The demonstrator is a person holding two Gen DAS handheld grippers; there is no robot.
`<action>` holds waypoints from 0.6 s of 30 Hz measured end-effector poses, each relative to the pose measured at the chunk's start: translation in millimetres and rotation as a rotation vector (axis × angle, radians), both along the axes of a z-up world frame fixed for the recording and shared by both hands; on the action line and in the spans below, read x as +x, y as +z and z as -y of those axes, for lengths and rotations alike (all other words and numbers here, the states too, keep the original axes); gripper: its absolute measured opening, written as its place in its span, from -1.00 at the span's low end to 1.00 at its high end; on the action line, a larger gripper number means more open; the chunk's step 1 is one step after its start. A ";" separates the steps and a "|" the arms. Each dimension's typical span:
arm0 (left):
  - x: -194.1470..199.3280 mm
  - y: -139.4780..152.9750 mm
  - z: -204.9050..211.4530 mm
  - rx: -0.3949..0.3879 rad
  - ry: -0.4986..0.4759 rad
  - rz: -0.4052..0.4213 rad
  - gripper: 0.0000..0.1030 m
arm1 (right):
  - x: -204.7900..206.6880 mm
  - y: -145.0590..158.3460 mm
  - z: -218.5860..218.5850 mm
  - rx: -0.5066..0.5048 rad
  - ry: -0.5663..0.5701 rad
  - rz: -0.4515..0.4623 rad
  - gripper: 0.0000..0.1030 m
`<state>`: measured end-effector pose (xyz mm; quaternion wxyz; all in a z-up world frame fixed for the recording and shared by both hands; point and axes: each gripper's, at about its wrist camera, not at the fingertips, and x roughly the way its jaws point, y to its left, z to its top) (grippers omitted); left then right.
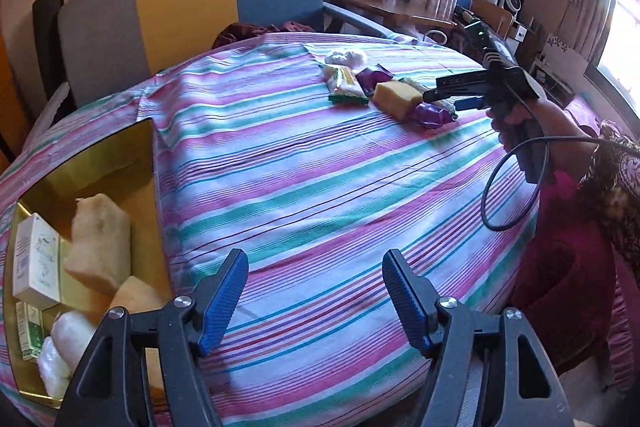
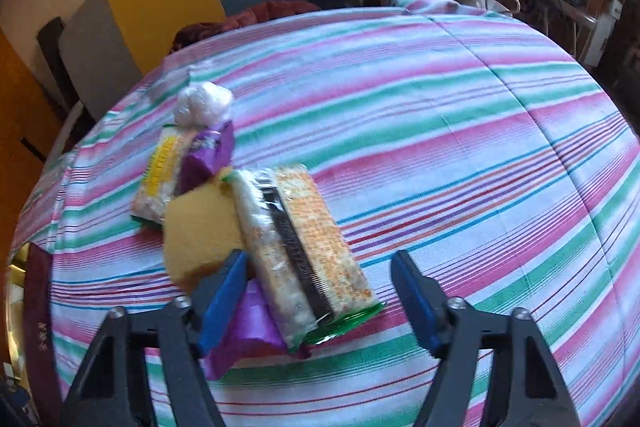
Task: Organize objects
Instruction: 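Close the right tool on the plastic-wrapped cracker pack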
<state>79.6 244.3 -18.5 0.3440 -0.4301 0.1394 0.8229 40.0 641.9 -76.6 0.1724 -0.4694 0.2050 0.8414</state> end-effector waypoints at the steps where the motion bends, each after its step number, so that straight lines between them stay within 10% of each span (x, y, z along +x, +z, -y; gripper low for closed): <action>1: -0.2 -0.9 -4.4 0.002 -0.004 0.008 0.37 | -1.1 -2.7 0.1 -0.005 0.006 0.007 0.21; 7: 1.7 -5.1 -36.0 -0.010 -0.057 0.010 0.37 | 1.1 -4.1 8.9 -0.013 0.043 0.035 -0.04; 18: -29.1 -7.4 -117.9 -0.006 -0.105 0.002 0.37 | 39.0 1.2 -34.5 0.082 -0.220 0.141 -0.04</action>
